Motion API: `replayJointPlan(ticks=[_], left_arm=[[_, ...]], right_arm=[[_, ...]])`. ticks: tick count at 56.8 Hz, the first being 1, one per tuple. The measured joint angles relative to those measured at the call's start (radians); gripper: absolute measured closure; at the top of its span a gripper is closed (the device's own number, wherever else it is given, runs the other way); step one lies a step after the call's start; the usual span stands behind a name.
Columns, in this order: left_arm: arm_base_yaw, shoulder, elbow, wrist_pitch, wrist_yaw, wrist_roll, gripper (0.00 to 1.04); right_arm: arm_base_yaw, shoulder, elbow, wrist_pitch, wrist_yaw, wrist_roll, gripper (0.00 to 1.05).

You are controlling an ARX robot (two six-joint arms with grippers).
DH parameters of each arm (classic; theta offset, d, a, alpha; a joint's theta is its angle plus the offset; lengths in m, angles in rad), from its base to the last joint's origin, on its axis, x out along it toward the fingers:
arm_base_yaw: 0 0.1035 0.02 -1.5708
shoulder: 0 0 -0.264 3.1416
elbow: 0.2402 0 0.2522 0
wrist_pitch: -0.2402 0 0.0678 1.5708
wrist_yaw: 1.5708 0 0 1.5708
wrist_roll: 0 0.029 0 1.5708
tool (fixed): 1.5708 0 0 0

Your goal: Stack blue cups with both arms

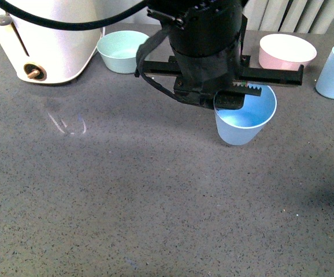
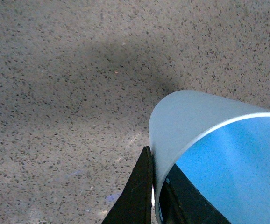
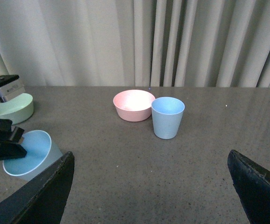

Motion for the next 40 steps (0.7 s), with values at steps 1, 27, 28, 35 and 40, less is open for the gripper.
replayJointPlan(ticks=[1,27,28,35,40], left_arm=[[-0.004,0.004,0.002,-0.001,-0.006,0.0,1.03],[-0.04,0.039,0.011,-0.014,-0.012,-0.016,1.03],[-0.04,0.039,0.011,-0.013,-0.011,-0.016,1.03],[-0.043,0.039,0.011,-0.013,-0.008,-0.026,0.86],[-0.044,0.039,0.011,-0.013,-0.005,-0.03,0.73]], right_arm=[[0.0,0.0,0.0,0.0,0.0,0.0,0.09],[0.0,0.0,0.0,0.0,0.0,0.0,0.09],[0.0,0.0,0.0,0.0,0.0,0.0,0.09],[0.0,0.0,0.0,0.0,0.0,0.0,0.09],[0.0,0.0,0.0,0.0,0.0,0.0,0.09]])
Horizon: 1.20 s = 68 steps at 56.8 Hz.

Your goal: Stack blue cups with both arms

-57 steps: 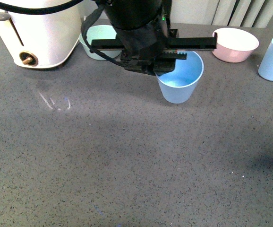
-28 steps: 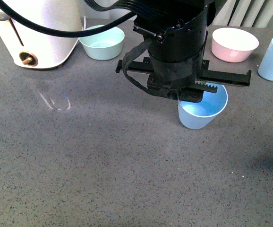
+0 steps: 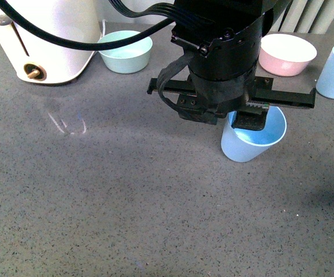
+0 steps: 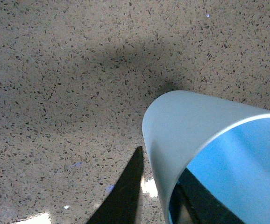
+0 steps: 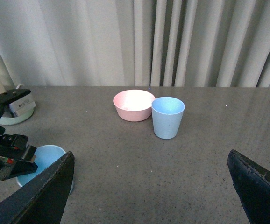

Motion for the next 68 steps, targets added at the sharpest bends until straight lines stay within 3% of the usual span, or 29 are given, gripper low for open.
replayJointPlan(ticks=[12,18,24,57,60,62,65,68], left_arm=[[-0.002,0.0,0.0,0.002,0.007,-0.007,0.45],[-0.001,-0.004,0.0,0.01,0.01,-0.008,0.22],[0.001,-0.026,-0.007,0.024,0.011,-0.01,0.07],[0.1,-0.393,-0.243,0.27,0.003,-0.03,0.09],[0.112,-0.465,-0.402,0.632,-0.296,0.114,0.22],[0.141,-0.533,-0.535,0.843,-0.43,0.198,0.3],[0.212,-0.657,-0.705,1.026,-0.458,0.287,0.43],[0.266,-0.75,-0.802,1.085,-0.44,0.316,0.52]], right_arm=[[0.0,0.0,0.0,0.0,0.0,0.0,0.09],[0.0,0.0,0.0,0.0,0.0,0.0,0.09],[0.0,0.0,0.0,0.0,0.0,0.0,0.09],[0.0,0.0,0.0,0.0,0.0,0.0,0.09],[0.0,0.0,0.0,0.0,-0.002,0.0,0.09],[0.0,0.0,0.0,0.0,-0.001,0.0,0.09],[0.0,0.0,0.0,0.0,0.001,0.0,0.09],[0.0,0.0,0.0,0.0,0.001,0.0,0.09]])
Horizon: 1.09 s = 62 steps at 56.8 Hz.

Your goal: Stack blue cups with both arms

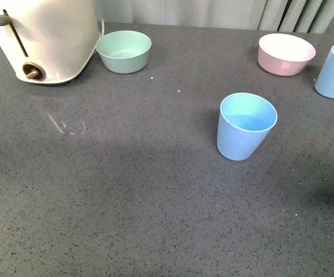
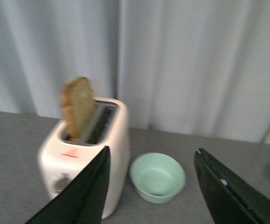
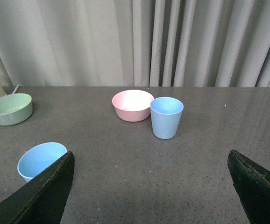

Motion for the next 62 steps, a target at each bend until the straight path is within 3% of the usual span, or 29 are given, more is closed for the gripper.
replayJointPlan(ticks=[6,16,51,55,62], left_arm=[[0.088,-0.159,-0.192,0.051,0.074,0.036,0.75],[0.164,-0.262,-0.359,0.067,0.162,0.048,1.03],[0.366,-0.689,-0.639,-0.064,0.353,0.056,1.03],[0.433,-0.745,-0.658,-0.108,0.44,0.058,1.03],[0.459,-0.792,-0.681,-0.122,0.446,0.057,1.03]], right_arm=[[0.0,0.0,0.0,0.0,-0.004,0.0,0.09],[0.0,0.0,0.0,0.0,-0.003,0.0,0.09],[0.0,0.0,0.0,0.0,-0.001,0.0,0.09],[0.0,0.0,0.0,0.0,-0.001,0.0,0.09],[0.0,0.0,0.0,0.0,0.0,0.0,0.09]])
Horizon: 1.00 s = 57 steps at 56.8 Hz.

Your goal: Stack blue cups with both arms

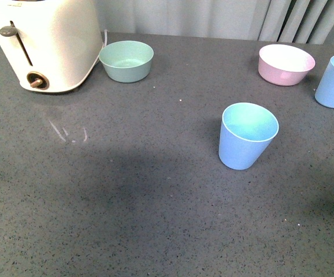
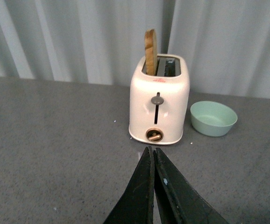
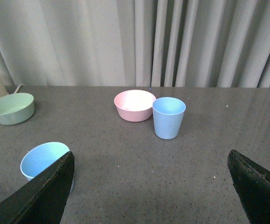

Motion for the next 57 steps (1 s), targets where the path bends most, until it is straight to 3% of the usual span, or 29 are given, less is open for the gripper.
replayJointPlan(ticks=[57], left_arm=[[0.002,-0.455,-0.027,-0.414,0.006,0.0,1.03]], right_arm=[[0.0,0.0,0.0,0.0,0.0,0.0,0.09]])
